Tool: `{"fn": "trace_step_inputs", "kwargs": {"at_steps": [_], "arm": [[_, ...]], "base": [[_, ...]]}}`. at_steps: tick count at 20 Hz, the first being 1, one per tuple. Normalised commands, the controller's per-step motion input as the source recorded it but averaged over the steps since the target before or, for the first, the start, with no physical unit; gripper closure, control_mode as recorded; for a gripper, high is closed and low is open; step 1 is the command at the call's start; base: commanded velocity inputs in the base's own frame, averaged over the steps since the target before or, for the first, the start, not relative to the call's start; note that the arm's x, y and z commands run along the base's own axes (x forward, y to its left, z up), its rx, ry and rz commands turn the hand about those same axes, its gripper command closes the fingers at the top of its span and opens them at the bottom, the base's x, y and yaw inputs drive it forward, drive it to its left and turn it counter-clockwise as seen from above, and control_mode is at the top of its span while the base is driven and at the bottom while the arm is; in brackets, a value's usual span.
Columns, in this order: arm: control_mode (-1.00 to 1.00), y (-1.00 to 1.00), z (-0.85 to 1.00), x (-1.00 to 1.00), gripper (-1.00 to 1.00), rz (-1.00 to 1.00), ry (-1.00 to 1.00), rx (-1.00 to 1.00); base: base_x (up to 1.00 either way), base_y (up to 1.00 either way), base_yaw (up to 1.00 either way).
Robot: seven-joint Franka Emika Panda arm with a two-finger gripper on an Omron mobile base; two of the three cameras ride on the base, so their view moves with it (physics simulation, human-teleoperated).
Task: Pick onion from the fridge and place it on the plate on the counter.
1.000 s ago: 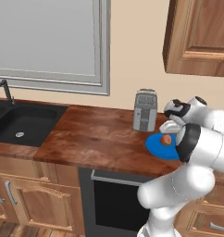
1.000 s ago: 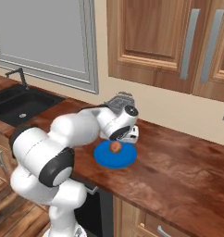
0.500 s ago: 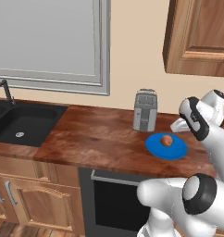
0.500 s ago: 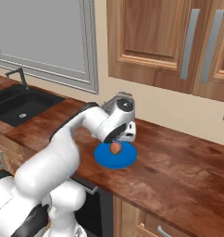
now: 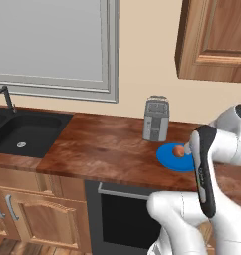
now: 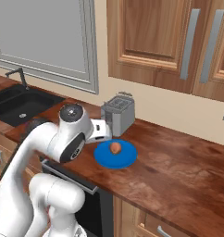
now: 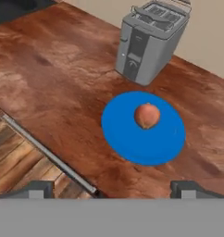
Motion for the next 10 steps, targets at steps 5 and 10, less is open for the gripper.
{"fn": "trace_step_inputs", "kwargs": {"at_steps": [5, 10], "arm": [[-1.00, 0.96, 0.41, -1.00, -1.00, 0.01, -0.21, -0.36], [-1.00, 0.80, 0.15, -0.82, -1.00, 0.01, -0.08, -0.32]], "base": [[0.00, 0.00, 0.00], [0.00, 0.00, 0.00]]}}
